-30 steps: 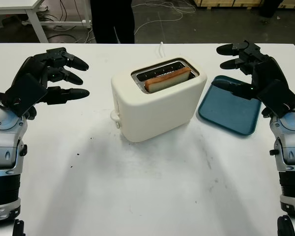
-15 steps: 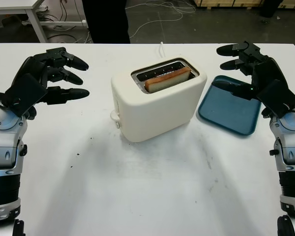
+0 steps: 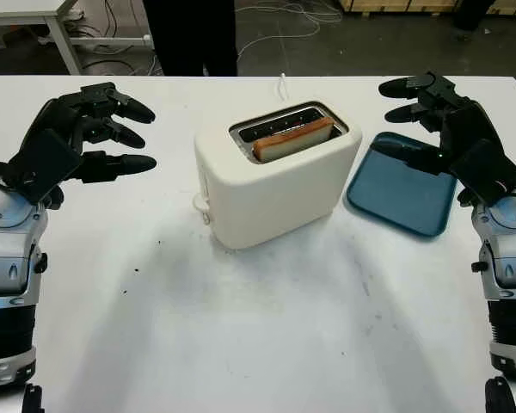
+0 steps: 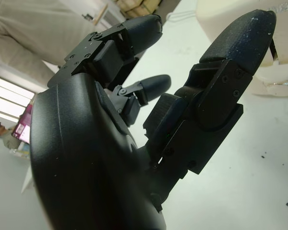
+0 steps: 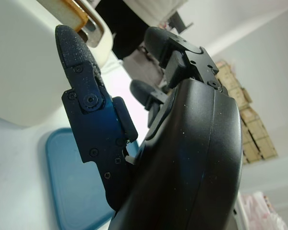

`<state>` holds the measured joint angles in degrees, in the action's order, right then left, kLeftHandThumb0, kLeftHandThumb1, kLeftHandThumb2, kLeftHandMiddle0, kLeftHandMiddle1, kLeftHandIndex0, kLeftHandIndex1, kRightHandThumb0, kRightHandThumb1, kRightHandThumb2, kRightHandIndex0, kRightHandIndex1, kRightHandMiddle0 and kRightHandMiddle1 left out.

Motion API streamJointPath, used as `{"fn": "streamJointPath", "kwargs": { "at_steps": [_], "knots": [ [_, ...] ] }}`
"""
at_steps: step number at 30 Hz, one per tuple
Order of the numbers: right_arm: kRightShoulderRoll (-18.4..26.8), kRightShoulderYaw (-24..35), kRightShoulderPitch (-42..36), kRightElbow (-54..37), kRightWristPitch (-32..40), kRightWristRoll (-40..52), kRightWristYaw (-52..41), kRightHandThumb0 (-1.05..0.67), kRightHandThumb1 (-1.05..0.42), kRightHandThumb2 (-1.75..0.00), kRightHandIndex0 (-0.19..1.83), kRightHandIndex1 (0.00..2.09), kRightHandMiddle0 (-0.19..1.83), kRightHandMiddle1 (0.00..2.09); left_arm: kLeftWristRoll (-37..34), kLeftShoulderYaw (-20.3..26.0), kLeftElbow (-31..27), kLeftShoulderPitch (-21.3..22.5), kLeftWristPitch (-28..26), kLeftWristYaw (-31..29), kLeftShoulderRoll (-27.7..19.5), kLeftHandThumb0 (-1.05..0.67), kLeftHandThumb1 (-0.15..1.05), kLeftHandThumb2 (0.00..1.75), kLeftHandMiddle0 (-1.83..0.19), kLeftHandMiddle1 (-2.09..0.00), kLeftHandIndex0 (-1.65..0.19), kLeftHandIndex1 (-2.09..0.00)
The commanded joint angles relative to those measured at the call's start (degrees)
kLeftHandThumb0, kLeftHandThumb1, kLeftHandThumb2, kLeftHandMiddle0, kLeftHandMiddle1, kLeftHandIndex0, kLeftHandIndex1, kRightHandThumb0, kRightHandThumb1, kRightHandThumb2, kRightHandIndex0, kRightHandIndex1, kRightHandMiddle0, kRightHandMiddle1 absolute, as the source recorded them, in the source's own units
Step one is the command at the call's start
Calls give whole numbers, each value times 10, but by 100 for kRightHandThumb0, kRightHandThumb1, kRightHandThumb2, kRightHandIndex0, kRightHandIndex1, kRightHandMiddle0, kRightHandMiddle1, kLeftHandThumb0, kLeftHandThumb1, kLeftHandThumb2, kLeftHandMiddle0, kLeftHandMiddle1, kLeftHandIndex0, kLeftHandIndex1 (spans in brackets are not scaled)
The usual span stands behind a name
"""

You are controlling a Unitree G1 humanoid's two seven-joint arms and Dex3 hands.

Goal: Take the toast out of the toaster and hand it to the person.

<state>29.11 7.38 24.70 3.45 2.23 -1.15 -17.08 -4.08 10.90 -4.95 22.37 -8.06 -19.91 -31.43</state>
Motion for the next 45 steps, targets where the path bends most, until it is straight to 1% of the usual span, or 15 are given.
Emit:
{"fn": "streamJointPath", "kwargs": {
  "at_steps": [1,12,24,28,45],
  "knots": [
    [-3,3,-1,-2,-6,2,2,-63,-78,0,9,117,20,82,0,4,1,-7,5,0,0,-105,63,0,-59,-107,-58,-95],
    [-2,2,-3,-6,0,-1,6,-66,-79,0,9,116,19,81,-3,8,0,-9,4,2,3,-105,62,0,-60,-108,-59,-95],
    [-3,2,-2,1,-13,1,4,-65,-79,0,9,117,19,82,-4,9,0,-10,2,2,3,-105,62,0,-59,-109,-58,-96],
    [-3,1,-2,-3,-6,1,3,-64,-78,0,8,117,18,82,-4,9,3,-10,8,0,3,-105,62,0,-59,-109,-58,-97],
    [-3,2,0,0,-8,6,0,-63,-78,0,9,118,19,83,-1,5,0,-6,-1,1,2,-105,62,0,-59,-108,-58,-96]
  ]
}}
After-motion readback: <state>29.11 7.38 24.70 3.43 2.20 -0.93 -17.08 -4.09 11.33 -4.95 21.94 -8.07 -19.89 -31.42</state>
